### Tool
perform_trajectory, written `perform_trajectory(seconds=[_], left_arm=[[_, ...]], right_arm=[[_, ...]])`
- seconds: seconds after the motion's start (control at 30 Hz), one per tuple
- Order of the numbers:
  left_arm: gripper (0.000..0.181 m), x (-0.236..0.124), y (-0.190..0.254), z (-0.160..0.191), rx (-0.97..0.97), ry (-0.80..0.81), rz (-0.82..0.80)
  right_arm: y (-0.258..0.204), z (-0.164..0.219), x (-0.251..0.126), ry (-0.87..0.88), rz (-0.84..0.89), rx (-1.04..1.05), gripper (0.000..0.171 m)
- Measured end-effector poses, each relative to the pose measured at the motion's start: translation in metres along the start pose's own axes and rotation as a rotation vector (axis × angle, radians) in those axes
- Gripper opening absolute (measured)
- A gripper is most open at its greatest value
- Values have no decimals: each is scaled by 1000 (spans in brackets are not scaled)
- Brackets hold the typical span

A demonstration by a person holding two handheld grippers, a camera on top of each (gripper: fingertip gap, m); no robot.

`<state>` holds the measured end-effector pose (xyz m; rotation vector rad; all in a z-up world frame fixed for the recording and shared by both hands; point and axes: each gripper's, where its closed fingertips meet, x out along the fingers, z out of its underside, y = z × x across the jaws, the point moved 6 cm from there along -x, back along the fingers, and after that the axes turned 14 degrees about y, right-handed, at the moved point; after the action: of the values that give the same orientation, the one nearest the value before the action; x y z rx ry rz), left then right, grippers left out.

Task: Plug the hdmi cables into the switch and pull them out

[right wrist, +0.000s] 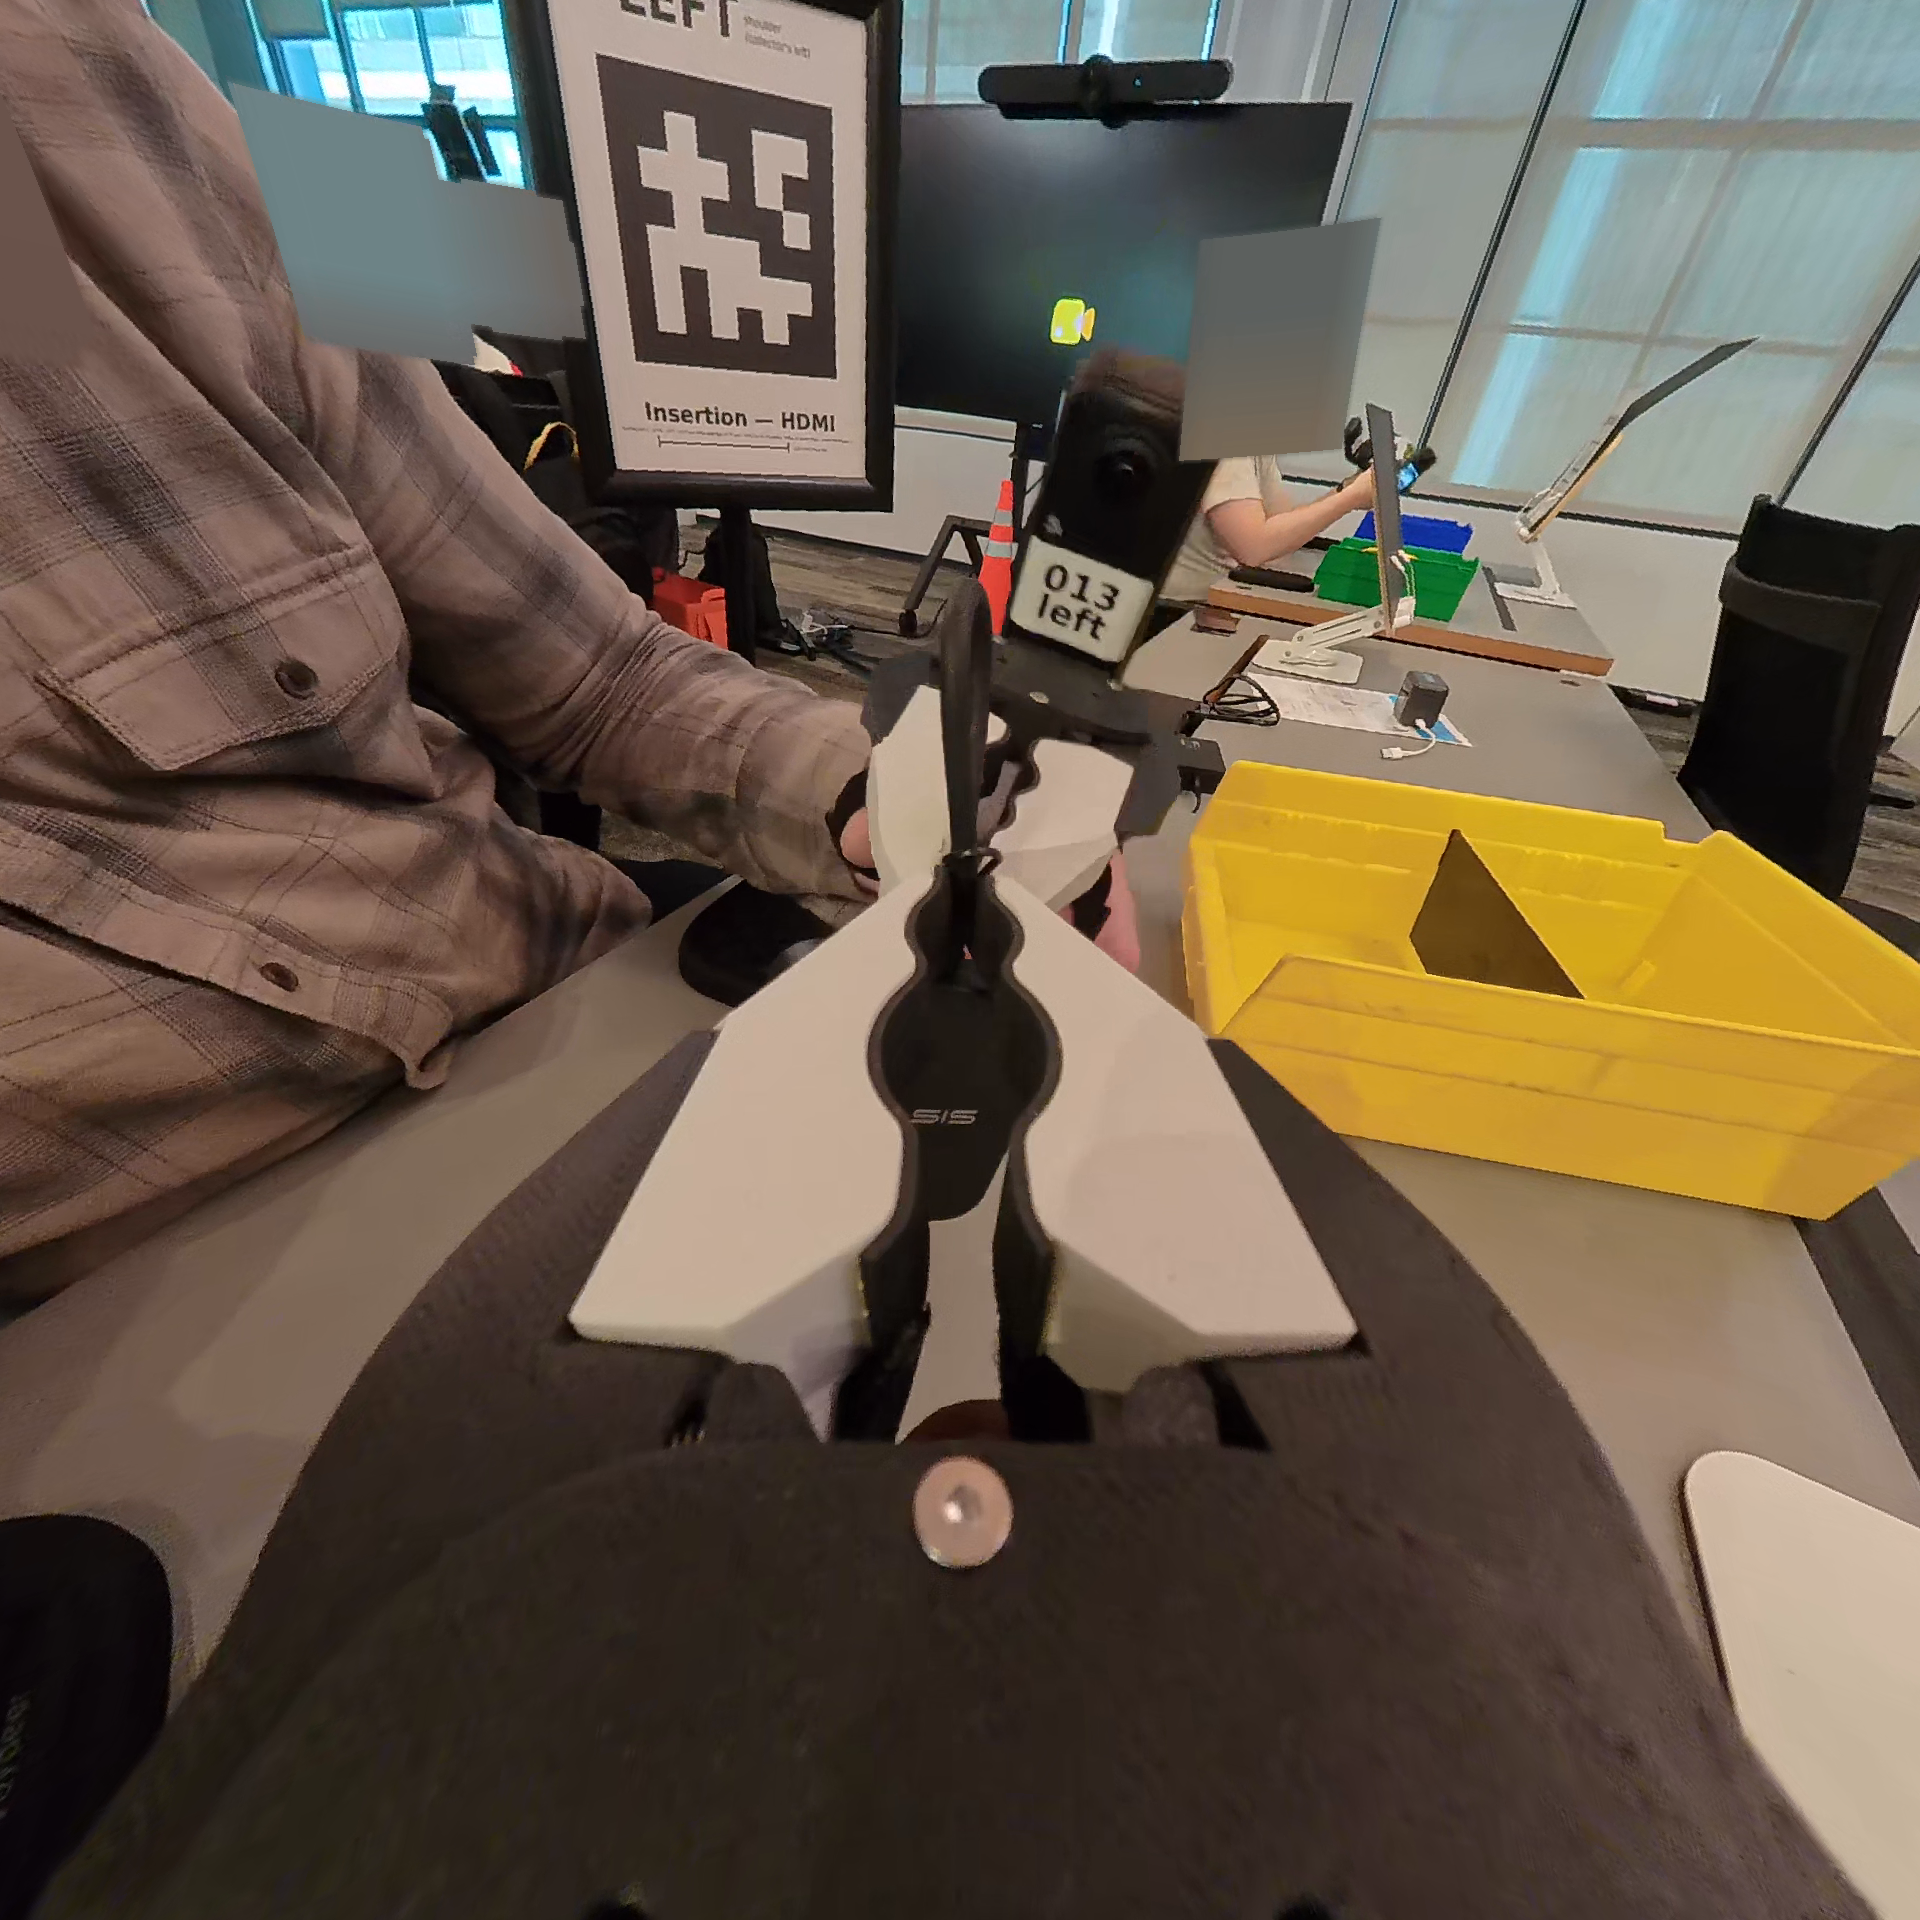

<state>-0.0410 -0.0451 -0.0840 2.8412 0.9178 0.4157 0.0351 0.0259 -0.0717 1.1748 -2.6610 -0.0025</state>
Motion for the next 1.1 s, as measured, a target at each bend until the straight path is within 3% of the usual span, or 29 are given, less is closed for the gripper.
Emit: perform_trajectory(seconds=[0.37,0.7,0.9,1.1], left_arm=[[1,2,2,-20,786,-303,-345],[1,3,-9,-28,1192,-399,-535],[1,-2,-22,-35,1171,-372,-595],[1,-5,-29,-34,1021,-304,-608]], right_arm=[[16,-1,0,44,103,48,0],[34,-1,4,158,180,240,0],[48,1,9,237,249,396,0],[51,2,11,208,309,323,0]])
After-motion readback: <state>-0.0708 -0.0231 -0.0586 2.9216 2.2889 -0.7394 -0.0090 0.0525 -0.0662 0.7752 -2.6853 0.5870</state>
